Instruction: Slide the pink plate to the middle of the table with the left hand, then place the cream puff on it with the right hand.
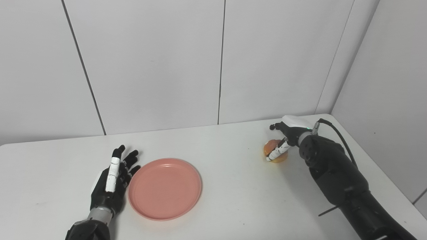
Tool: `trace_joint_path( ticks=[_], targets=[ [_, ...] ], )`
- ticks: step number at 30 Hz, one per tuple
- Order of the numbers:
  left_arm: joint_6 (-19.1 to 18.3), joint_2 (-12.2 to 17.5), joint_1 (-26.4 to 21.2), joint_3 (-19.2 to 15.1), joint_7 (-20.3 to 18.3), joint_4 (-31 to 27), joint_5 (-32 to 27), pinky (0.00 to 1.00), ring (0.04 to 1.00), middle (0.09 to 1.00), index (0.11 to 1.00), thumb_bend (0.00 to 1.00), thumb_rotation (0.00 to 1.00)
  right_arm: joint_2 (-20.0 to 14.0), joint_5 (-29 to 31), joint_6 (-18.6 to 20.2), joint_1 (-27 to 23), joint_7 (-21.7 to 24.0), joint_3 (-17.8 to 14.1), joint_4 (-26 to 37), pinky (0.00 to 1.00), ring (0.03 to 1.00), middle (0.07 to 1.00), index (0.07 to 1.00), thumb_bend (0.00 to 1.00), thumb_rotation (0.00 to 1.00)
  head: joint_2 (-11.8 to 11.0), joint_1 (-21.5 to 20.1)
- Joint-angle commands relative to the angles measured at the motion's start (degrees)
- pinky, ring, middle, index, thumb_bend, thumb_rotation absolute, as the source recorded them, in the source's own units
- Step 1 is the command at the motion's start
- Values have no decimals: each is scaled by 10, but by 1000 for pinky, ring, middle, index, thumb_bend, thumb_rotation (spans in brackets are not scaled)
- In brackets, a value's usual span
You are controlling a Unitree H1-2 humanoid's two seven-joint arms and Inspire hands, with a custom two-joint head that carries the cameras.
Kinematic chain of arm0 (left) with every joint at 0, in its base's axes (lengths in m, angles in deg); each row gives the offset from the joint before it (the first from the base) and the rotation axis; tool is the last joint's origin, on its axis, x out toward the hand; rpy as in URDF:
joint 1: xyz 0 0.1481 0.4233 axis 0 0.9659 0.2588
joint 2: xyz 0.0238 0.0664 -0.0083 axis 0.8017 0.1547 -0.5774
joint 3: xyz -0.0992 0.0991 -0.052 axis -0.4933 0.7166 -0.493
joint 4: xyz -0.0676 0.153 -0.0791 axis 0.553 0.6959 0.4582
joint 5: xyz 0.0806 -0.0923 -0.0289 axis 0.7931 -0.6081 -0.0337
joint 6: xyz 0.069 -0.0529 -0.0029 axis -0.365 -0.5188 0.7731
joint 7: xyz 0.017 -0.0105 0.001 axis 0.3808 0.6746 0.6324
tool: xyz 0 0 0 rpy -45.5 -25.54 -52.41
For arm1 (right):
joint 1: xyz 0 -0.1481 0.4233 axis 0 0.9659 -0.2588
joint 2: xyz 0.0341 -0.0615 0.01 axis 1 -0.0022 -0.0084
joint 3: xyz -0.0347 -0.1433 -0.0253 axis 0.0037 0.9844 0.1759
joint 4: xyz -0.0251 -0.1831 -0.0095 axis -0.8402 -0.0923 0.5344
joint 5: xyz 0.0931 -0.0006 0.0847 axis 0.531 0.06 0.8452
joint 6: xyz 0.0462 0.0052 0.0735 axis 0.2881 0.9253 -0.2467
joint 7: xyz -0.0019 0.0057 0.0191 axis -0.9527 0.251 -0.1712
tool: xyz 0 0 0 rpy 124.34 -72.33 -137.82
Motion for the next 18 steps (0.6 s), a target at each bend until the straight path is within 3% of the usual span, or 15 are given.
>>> trace_joint_path(
  ticks=[1,11,18],
  targets=[
    [-14,-2,1,3,1,5,5,860,929,879,991,912,856,-17,-3,4,-23,6,-6,19,639,850,907,854,1000,292,1,0],
    [-12,-6,-1,-2,1,16,-2,902,941,885,1000,877,846,-23,-13,4,-21,33,6,17,659,852,915,857,1000,310,1,5],
    [-11,-2,-1,2,-6,13,-1,876,938,884,998,909,847,-19,-18,4,-20,42,9,0,650,856,918,851,1000,305,3,5]
  ],
)
